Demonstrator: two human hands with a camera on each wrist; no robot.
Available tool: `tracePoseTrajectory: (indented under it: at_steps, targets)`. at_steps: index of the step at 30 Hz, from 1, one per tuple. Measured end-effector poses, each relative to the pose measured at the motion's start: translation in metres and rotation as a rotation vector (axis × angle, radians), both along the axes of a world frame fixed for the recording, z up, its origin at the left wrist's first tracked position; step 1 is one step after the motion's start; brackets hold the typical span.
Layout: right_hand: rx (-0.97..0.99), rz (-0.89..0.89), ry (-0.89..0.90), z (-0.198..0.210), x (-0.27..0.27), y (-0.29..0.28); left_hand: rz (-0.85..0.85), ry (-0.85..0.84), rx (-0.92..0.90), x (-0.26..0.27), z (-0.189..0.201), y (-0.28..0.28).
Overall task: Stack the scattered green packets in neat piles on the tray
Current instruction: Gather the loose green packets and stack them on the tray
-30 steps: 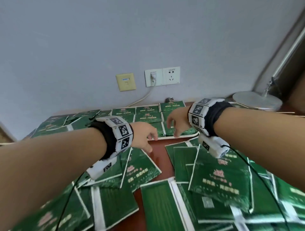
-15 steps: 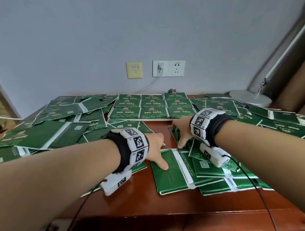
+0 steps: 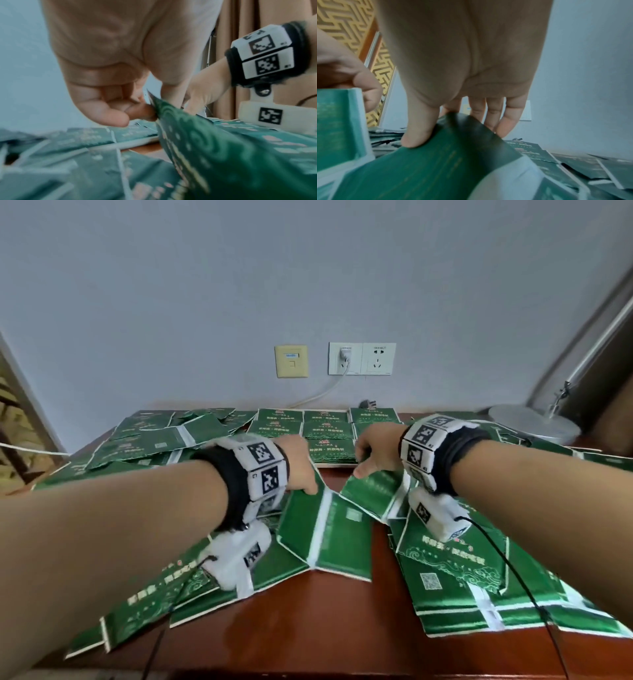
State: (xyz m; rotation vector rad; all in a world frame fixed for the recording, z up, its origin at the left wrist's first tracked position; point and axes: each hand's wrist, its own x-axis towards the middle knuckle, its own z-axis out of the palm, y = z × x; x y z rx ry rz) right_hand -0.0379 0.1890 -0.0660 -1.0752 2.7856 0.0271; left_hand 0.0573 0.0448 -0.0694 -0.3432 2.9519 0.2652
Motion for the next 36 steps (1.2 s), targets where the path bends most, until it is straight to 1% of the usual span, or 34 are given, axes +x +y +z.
tracePoseTrajectory:
  at_steps: [3, 5, 7, 10, 12, 15, 16, 18, 19, 21, 23, 25, 26, 27, 30, 31, 33, 36]
  targets:
    - [-0.112, 0.036, -0.033, 0.004, 0.002, -0.012, 0.022, 0.035, -0.166, 0.001, 0.022, -0.024]
    - [-0.151, 0.05, -0.023, 0.007, 0.006, -0.024, 0.023, 0.07, -0.227, 0.004, 0.034, -0.038]
    - [-0.188, 0.043, -0.009, 0.008, 0.01, -0.035, -0.003, 0.08, -0.273, 0.005, 0.036, -0.045]
    - [-0.273, 0.0, -0.006, 0.005, 0.013, -0.048, -0.022, 0.017, -0.314, 0.003, 0.026, -0.045]
    - [-0.31, -0.034, -0.012, 0.002, 0.014, -0.053, -0.066, -0.065, -0.284, 0.004, 0.016, -0.043]
    - [-0.345, -0.037, -0.008, -0.001, 0.011, -0.055, -0.059, -0.183, -0.153, 0.011, 0.008, -0.043]
    - [-0.359, -0.046, -0.024, -0.001, 0.009, -0.054, -0.045, -0.21, -0.145, 0.013, 0.004, -0.046]
    - [-0.363, -0.048, -0.105, 0.002, 0.008, -0.048, -0.021, -0.211, -0.167, 0.017, -0.004, -0.052]
    - [-0.317, -0.019, -0.144, 0.004, 0.009, -0.043, -0.007, -0.208, -0.184, 0.018, -0.007, -0.054]
    - [-0.131, 0.057, -0.156, 0.006, 0.012, -0.035, 0.021, -0.207, -0.197, 0.018, -0.015, -0.06]
    - [0.06, 0.108, -0.064, 0.005, 0.017, -0.031, 0.051, -0.209, -0.209, 0.018, -0.02, -0.062]
    - [0.178, 0.143, 0.026, -0.002, 0.022, -0.03, 0.091, -0.224, -0.216, 0.018, -0.028, -0.058]
    - [0.223, 0.155, 0.027, -0.005, 0.025, -0.03, 0.107, -0.236, -0.225, 0.019, -0.032, -0.054]
    - [0.277, 0.155, -0.004, -0.008, 0.027, -0.029, 0.109, -0.241, -0.249, 0.021, -0.035, -0.049]
    - [0.494, 0.126, -0.187, -0.009, 0.032, -0.029, 0.066, -0.219, -0.278, 0.023, -0.039, -0.039]
    - [0.523, 0.107, -0.235, -0.008, 0.033, -0.028, 0.055, -0.228, -0.26, 0.021, -0.037, -0.039]
    - [0.484, 0.06, -0.288, -0.004, 0.037, -0.027, 0.035, -0.263, -0.243, 0.016, -0.033, -0.041]
    - [0.45, 0.08, -0.263, -0.005, 0.039, -0.029, 0.04, -0.255, -0.239, 0.015, -0.033, -0.041]
